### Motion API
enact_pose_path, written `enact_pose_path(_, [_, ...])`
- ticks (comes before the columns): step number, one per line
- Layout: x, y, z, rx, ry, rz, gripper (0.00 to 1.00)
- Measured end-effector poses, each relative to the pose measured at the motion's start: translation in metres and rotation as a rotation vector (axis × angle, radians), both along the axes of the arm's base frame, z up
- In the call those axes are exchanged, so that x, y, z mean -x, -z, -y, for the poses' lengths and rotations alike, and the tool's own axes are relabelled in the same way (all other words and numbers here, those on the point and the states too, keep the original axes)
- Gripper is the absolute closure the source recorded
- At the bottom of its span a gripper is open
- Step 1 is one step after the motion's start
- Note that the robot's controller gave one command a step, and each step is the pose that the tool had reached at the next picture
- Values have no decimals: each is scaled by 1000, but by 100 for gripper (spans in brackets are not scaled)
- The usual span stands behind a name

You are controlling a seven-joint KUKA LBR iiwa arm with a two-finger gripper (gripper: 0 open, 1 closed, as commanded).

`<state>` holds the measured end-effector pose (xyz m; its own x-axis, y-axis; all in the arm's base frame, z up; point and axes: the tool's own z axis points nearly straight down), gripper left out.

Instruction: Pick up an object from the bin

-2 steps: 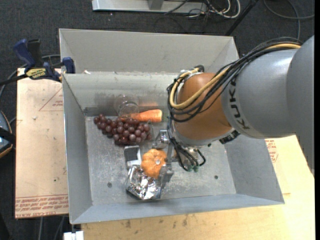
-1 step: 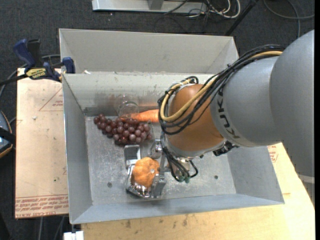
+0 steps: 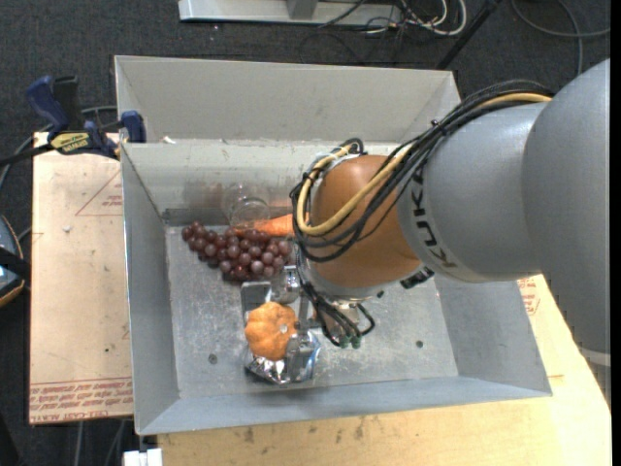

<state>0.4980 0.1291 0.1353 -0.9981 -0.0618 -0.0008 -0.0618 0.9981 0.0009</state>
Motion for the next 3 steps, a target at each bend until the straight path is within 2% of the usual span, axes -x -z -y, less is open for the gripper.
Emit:
enact_pose_path(1, [-18,49,-6,-2,76,6,0])
enact_pose_path(2, [-18,48,-7,-4,77,8,100])
enact_pose_path(3, [-18,48,-7,-4,77,8,100])
